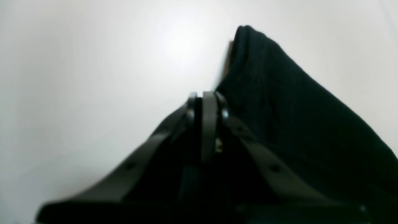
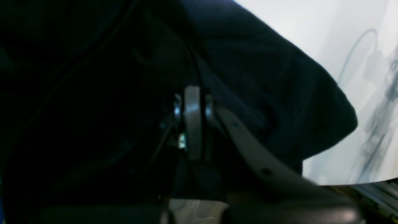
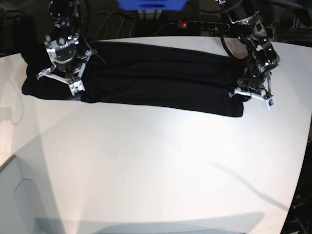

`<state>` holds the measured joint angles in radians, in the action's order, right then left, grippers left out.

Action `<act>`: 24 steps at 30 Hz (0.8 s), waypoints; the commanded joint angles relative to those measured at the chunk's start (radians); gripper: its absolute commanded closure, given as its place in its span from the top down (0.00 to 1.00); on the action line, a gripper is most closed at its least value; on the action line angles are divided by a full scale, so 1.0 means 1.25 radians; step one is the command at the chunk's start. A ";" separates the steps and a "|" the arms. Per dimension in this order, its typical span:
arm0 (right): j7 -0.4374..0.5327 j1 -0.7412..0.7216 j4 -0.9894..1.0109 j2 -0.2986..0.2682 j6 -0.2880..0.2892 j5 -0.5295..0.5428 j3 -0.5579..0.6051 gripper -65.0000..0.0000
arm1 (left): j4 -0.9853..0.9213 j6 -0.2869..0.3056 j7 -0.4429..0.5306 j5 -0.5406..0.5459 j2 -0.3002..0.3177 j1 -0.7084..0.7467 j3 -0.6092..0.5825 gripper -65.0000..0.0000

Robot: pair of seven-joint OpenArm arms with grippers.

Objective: Fold the T-shirt properly

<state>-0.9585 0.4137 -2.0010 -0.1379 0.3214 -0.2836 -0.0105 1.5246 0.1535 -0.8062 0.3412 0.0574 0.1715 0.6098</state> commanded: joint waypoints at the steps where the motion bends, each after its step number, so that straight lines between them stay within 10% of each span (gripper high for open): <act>1: 0.006 0.001 -0.011 -0.002 0.004 0.004 0.014 0.00 | -0.005 -0.007 -0.054 -0.022 -0.002 0.011 -0.001 0.00; 24: 0.012 0.001 -0.021 0.003 0.004 0.003 0.124 0.00 | 0.001 -0.007 -0.054 -0.022 -0.004 0.011 0.001 0.00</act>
<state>-0.9562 0.4179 -2.0052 -0.1322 0.3214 -0.2768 0.1455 1.5276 0.1535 -0.8066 0.3412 0.0551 0.1715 0.6117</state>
